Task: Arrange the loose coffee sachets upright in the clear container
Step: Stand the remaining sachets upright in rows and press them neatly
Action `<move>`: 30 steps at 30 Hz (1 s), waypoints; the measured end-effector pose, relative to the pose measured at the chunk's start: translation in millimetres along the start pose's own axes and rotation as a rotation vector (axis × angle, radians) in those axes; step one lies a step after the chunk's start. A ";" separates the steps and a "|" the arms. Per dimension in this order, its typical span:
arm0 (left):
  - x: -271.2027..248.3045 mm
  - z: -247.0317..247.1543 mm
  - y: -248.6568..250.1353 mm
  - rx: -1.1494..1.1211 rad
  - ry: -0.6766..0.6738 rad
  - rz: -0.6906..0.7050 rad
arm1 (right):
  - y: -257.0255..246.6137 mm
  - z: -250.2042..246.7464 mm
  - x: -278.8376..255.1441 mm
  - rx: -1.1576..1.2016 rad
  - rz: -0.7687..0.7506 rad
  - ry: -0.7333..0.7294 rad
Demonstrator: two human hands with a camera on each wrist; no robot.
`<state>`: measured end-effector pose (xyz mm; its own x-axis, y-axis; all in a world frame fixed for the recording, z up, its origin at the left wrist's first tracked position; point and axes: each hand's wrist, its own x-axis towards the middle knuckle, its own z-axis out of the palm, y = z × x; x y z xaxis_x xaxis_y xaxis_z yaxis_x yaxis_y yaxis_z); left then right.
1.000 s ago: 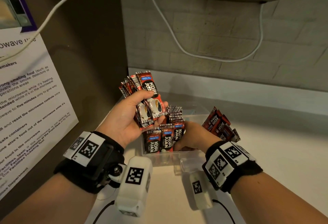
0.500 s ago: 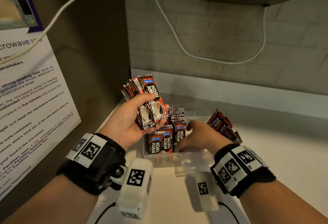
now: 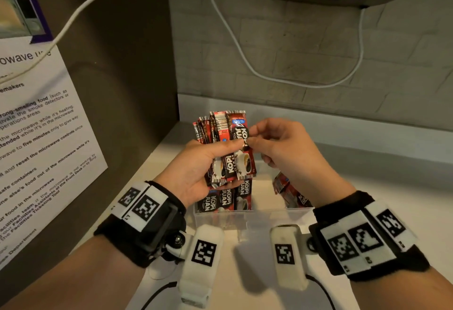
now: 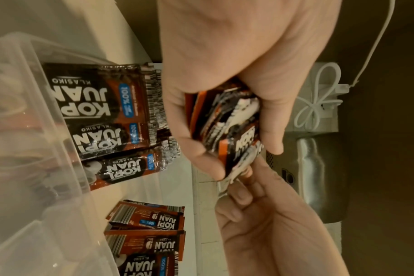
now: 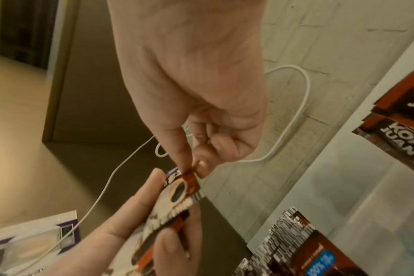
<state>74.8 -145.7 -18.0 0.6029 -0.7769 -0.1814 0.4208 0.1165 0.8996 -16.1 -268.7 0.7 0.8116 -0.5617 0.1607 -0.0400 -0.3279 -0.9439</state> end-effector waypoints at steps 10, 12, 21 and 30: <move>1.4 -12.9 7.3 -0.023 0.087 0.013 | 11.5 -20.7 -2.1 0.068 0.083 0.087; 2.6 -20.7 13.5 -0.065 0.149 0.021 | 20.8 -26.6 -3.2 -0.036 0.149 0.068; -1.3 -29.8 26.6 -0.202 0.231 0.011 | 66.4 2.8 2.4 -0.266 0.425 -0.168; -3.0 -30.7 20.6 -0.277 0.220 -0.032 | 72.9 9.0 5.6 -0.263 0.459 -0.175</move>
<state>102.4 -122.0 -11.1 0.7053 -0.6343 -0.3165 0.5917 0.2810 0.7556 -9.1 -288.9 -69.8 0.7604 -0.5645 -0.3212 -0.5379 -0.2702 -0.7985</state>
